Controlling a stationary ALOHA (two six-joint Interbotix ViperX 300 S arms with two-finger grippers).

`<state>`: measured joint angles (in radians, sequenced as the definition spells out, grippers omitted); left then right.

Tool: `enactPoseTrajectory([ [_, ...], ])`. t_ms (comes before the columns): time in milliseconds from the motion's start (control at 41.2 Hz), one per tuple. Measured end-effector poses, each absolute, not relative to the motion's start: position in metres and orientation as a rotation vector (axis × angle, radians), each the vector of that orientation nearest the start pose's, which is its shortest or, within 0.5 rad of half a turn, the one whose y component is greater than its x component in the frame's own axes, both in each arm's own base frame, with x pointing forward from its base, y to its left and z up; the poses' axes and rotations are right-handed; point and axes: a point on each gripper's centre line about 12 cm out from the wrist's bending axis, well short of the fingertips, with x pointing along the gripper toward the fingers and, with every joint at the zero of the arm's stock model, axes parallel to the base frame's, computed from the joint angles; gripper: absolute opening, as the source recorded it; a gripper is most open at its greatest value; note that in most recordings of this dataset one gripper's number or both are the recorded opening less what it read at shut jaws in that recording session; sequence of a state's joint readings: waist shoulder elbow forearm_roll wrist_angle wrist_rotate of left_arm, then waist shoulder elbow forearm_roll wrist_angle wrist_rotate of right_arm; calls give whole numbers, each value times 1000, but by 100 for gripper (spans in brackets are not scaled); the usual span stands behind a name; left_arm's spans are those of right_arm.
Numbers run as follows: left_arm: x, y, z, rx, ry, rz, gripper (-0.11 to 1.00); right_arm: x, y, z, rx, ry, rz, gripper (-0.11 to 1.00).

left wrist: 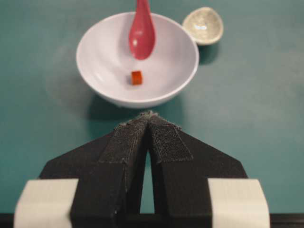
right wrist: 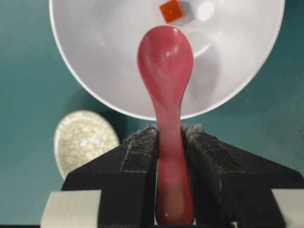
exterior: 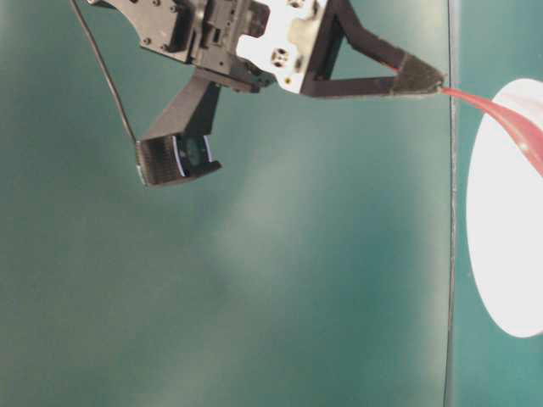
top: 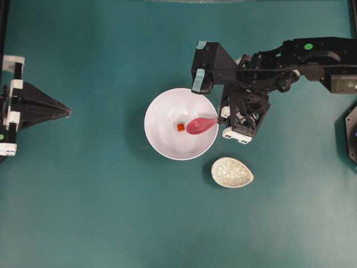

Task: Grip the spoon and scoop the red block from the bowl with right arm.
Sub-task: 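Move the spoon over the white bowl and lower it inside, then slide the spoon bowl under the red cube with the right gripper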

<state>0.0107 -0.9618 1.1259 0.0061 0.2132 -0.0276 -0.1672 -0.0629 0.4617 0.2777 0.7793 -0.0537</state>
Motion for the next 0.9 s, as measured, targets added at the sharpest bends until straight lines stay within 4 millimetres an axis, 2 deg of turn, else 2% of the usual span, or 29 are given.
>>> enactPoseTrajectory([
  [242, 194, 2, 255, -25, 376, 16, 0, 364, -38, 198, 340, 1168, -62, 24],
  [655, 194, 2, 255, -25, 377, 16, 0, 377, -39, 186, 321, 1195, -60, 24],
  [897, 194, 2, 255, -23, 377, 16, 0, 387, -39, 185, 299, 1165, -62, 24],
])
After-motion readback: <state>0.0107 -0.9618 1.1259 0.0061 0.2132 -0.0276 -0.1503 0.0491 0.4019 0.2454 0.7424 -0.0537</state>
